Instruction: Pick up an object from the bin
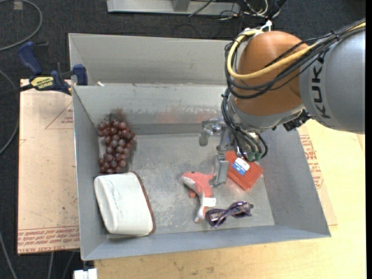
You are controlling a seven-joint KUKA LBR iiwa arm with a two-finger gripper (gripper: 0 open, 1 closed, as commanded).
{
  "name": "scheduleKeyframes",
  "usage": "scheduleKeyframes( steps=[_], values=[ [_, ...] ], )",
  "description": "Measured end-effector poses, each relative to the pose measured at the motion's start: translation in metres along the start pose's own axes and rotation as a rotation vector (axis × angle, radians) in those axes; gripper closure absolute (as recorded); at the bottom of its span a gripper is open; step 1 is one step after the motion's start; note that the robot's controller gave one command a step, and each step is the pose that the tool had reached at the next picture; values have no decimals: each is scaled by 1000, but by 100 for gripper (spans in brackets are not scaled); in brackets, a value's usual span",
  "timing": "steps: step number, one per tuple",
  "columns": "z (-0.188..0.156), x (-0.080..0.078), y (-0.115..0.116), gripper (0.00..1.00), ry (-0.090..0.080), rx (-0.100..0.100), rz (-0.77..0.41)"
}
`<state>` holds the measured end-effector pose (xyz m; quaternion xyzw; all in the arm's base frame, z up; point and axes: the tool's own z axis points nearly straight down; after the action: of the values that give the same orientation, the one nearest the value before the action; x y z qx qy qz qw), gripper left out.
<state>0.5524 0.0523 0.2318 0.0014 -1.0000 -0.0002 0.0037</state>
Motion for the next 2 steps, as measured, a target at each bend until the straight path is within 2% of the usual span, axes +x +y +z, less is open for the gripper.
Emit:
scheduleKeyframes(
  steps=[1, 2],
  values=[
    [-5, -1, 0, 0, -8, -1, 1],
    [25, 4, -10, 0, -12, -1, -88]
  ],
)
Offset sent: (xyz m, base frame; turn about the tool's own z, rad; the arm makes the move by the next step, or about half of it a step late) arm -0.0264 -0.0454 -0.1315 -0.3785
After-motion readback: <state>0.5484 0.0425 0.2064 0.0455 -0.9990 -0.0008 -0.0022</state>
